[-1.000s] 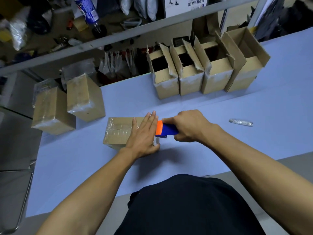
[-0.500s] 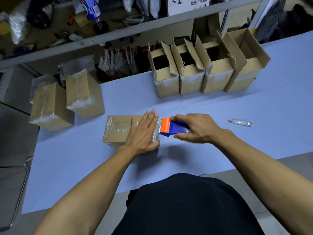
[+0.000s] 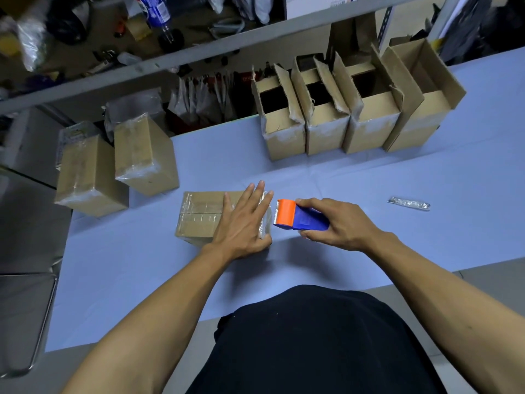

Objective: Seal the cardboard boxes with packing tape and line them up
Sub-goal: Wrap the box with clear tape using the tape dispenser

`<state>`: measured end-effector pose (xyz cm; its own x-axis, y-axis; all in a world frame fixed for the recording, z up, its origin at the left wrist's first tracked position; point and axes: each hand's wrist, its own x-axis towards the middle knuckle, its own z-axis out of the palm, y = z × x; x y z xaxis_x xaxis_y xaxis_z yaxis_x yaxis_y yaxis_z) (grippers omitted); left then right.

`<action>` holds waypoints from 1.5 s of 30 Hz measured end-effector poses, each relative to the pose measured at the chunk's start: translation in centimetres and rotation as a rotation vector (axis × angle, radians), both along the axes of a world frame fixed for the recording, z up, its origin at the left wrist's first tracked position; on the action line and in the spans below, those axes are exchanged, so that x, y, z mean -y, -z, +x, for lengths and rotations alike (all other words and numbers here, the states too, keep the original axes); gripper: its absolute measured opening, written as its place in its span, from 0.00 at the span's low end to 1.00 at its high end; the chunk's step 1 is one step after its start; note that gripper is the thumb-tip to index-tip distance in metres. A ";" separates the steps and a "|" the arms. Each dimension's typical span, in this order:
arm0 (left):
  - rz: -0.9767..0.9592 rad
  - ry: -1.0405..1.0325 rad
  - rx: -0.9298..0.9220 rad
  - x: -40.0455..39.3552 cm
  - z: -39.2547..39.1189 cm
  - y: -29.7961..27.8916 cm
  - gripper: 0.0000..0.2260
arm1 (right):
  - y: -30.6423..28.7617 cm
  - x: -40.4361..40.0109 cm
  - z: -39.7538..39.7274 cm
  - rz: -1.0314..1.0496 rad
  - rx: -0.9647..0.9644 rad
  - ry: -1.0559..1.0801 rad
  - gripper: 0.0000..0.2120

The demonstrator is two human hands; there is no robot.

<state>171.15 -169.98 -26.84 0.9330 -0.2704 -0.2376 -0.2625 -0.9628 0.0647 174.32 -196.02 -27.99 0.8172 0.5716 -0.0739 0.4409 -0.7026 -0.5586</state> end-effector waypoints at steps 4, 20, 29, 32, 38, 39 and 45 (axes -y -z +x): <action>0.000 0.004 0.004 -0.1 0.0 0.1 0.41 | 0.4 -0.2 -0.2 -0.007 -0.009 0.007 0.31; 0.046 -0.002 -0.008 0.8 0.1 0.0 0.39 | -7.7 -8.8 2.0 -0.544 0.228 -0.104 0.16; 0.003 -0.034 -0.030 0.8 0.1 -0.1 0.41 | -8.3 -10.1 0.8 -0.619 0.280 -0.058 0.08; -0.038 -0.079 -0.042 1.2 -0.1 -0.1 0.43 | -9.0 -10.4 1.0 -0.626 0.273 -0.103 0.06; 0.027 -0.023 -0.104 0.6 0.5 -0.6 0.53 | -10.2 -10.2 1.1 -0.671 0.237 -0.111 0.11; 0.059 -0.012 -0.079 0.6 0.4 -0.3 0.52 | -10.0 -10.6 0.7 -0.669 0.263 -0.114 0.11; -0.011 -0.072 -0.059 1.0 0.0 0.1 0.47 | -10.1 -11.4 0.7 -0.656 0.258 -0.109 0.06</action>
